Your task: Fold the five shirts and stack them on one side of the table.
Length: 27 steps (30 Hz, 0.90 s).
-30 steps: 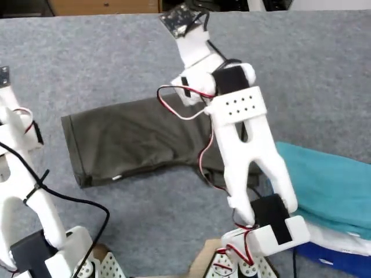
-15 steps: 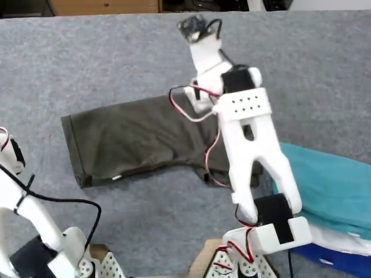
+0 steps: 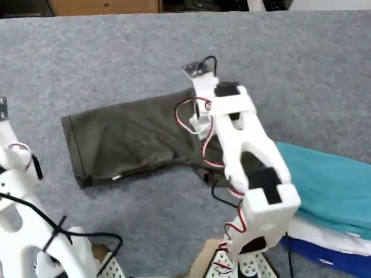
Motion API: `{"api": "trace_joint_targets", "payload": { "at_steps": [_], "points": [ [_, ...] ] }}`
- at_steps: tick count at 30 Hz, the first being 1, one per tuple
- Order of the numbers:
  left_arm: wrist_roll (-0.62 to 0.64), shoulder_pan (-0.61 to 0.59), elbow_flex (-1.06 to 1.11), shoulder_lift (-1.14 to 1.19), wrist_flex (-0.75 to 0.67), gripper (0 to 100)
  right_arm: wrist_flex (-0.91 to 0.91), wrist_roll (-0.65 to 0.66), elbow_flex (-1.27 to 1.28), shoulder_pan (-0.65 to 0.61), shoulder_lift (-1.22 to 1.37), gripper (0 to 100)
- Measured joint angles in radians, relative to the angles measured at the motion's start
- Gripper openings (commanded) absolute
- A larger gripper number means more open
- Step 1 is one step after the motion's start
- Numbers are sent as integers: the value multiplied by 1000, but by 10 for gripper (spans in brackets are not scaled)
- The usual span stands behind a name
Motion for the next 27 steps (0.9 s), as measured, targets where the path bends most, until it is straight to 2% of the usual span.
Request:
{"api": "trace_joint_targets", "payload": {
  "at_steps": [9, 18, 23, 27],
  "points": [
    [0, 0, 132, -169, -31, 20, 161, 34, 0, 3, 15, 30],
    [0, 0, 152, -239, -31, 20, 371, 51, -2, 3, 15, 30],
    [0, 0, 153, -239, -31, 20, 425, 51, -2, 3, -5, 30],
    [0, 0, 153, -239, -31, 20, 431, 51, -2, 3, -126, 30]
  ]
}}
